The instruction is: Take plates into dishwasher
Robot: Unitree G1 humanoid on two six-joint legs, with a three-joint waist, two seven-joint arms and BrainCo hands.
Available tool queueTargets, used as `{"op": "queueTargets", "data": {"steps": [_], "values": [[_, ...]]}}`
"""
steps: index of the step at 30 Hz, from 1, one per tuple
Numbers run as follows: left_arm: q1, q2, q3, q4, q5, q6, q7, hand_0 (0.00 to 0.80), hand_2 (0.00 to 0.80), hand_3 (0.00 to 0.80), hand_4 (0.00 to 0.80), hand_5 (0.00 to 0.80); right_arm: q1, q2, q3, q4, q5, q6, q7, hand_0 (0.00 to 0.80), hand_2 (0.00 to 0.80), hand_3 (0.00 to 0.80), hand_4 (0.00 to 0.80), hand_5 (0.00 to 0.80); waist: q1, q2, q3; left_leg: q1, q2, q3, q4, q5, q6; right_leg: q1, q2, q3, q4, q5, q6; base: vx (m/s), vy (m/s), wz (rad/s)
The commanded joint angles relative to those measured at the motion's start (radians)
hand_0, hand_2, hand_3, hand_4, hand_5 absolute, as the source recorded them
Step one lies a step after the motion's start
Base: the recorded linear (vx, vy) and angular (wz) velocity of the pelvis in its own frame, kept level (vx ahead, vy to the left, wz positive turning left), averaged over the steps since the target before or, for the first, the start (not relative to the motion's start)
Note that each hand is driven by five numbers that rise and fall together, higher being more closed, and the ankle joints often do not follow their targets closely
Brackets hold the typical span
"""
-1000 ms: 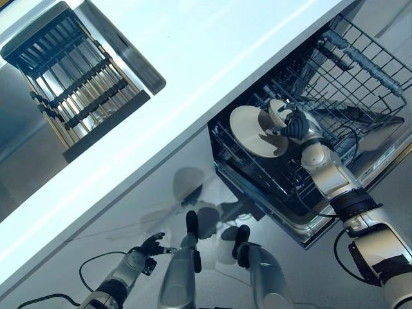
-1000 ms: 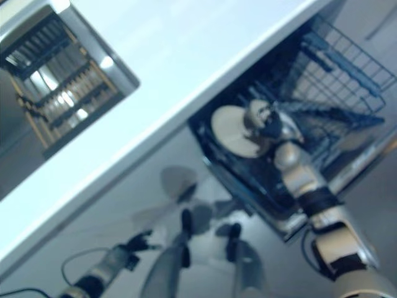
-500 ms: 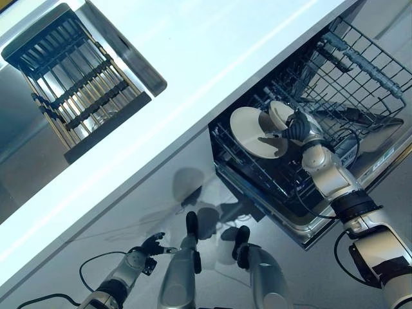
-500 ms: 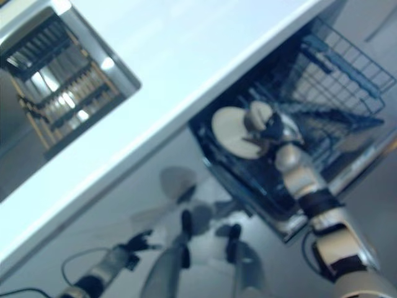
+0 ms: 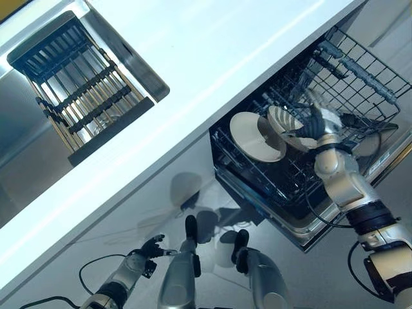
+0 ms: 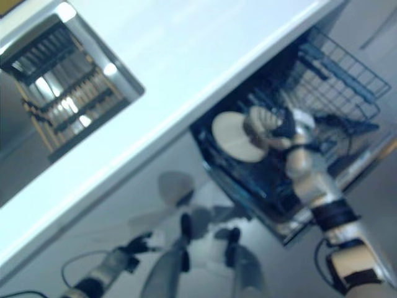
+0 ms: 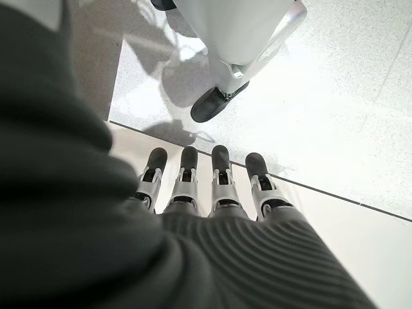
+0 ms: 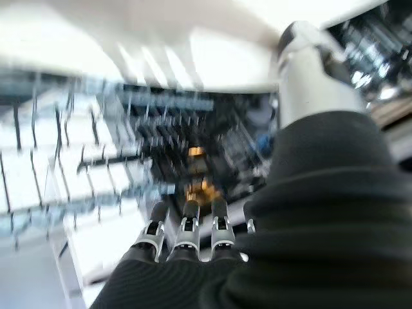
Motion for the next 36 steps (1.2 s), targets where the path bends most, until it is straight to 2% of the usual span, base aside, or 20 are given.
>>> {"op": "queueTargets", "data": {"steps": [1, 6, 10, 14, 16, 18, 27, 32, 36], "values": [[0.041, 0.0, 0.06, 0.02, 0.013, -0.015, 0.017, 0.0, 0.0, 0.0, 0.0, 0.0, -0.015, -0.056, -0.067, -0.113, -0.055, -0.031, -0.086, 0.0, 0.0, 0.0, 0.0, 0.0, -0.036, -0.093, -0.01, 0.097, -0.095, 0.073, -0.008, -0.2, 0.076, 0.148, 0.091, 0.001, -0.286, 0.056, 0.017, 0.0, 0.0, 0.0], [0.067, 0.003, 0.075, 0.032, 0.022, -0.017, 0.019, 0.0, 0.0, 0.0, 0.0, 0.0, 0.032, -0.126, -0.165, -0.212, -0.124, -0.094, -0.236, 0.0, 0.0, 0.0, 0.0, 0.0, -0.05, -0.104, -0.03, 0.108, -0.094, 0.082, 0.014, -0.223, 0.084, 0.161, 0.095, 0.018, -0.282, 0.051, 0.02, -0.002, -0.001, -0.02], [0.083, 0.001, 0.085, 0.044, 0.042, -0.015, 0.017, 0.0, 0.0, 0.0, 0.0, 0.0, 0.086, -0.142, -0.252, -0.287, -0.071, -0.168, -0.399, 0.0, 0.0, 0.0, 0.0, 0.0, -0.06, -0.108, -0.053, 0.118, -0.093, 0.095, 0.032, -0.245, 0.091, 0.172, 0.096, 0.029, -0.277, 0.043, 0.023, -0.007, -0.018, -0.16], [0.095, -0.007, 0.091, 0.065, 0.052, -0.025, 0.019, 0.0, 0.0, 0.0, 0.0, 0.0, 0.153, -0.087, -0.348, -0.326, 0.107, -0.306, -0.513, 0.0, 0.0, 0.0, 0.0, 0.0, -0.078, -0.101, -0.075, 0.131, -0.094, 0.112, 0.056, -0.267, 0.097, 0.185, 0.093, 0.041, -0.267, 0.034, 0.024, -0.003, -0.017, -0.13], [0.091, -0.014, 0.089, 0.072, 0.051, -0.021, 0.019, 0.0, 0.0, 0.0, 0.0, 0.0, 0.172, -0.039, -0.384, -0.335, 0.21, -0.377, -0.526, 0.0, 0.0, 0.0, 0.0, 0.0, -0.09, -0.091, -0.086, 0.138, -0.096, 0.121, 0.063, -0.275, 0.098, 0.192, 0.09, 0.049, -0.266, 0.03, 0.024, -0.009, -0.004, -0.22], [0.086, -0.019, 0.085, 0.078, 0.046, -0.02, 0.021, 0.0, 0.0, 0.0, 0.0, 0.0, 0.179, 0.007, -0.404, -0.331, 0.282, -0.417, -0.536, 0.0, 0.0, 0.0, 0.0, 0.0, -0.099, -0.081, -0.093, 0.142, -0.097, 0.129, 0.067, -0.279, 0.097, 0.195, 0.088, 0.056, -0.264, 0.028, 0.023, -0.018, 0.0, -0.26], [0.065, -0.036, 0.052, 0.109, 0.0, -0.018, 0.027, 0.0, 0.0, 0.0, 0.0, 0.0, 0.229, 0.195, -0.473, -0.192, 0.742, -0.509, -0.483, 0.0, 0.0, 0.0, 0.0, 0.0, -0.146, -0.038, -0.124, 0.168, -0.098, 0.169, 0.057, -0.275, 0.088, 0.206, 0.072, 0.073, -0.249, 0.013, 0.013, -0.004, -0.011, -0.16], [0.046, -0.043, 0.029, 0.131, -0.03, -0.027, 0.019, 0.0, 0.0, 0.0, 0.0, 0.0, 0.261, 0.257, -0.515, -0.07, 1.15, -0.595, -0.302, 0.0, 0.0, 0.0, 0.0, 0.0, -0.162, -0.007, -0.13, 0.169, -0.099, 0.184, 0.062, -0.273, 0.083, 0.202, 0.061, 0.072, -0.236, 0.001, 0.004, 0.007, -0.013, -0.13], [0.032, -0.052, 0.008, 0.148, -0.05, -0.038, 0.025, 0.0, 0.0, 0.0, 0.0, 0.0, 0.279, 0.267, -0.551, 0.075, 1.305, -0.644, -0.227, 0.0, 0.0, 0.0, 0.0, 0.0, -0.166, 0.021, -0.126, 0.158, -0.1, 0.189, 0.069, -0.269, 0.078, 0.185, 0.051, 0.061, -0.216, -0.009, -0.002, -0.015, -0.032, -0.09]]}}
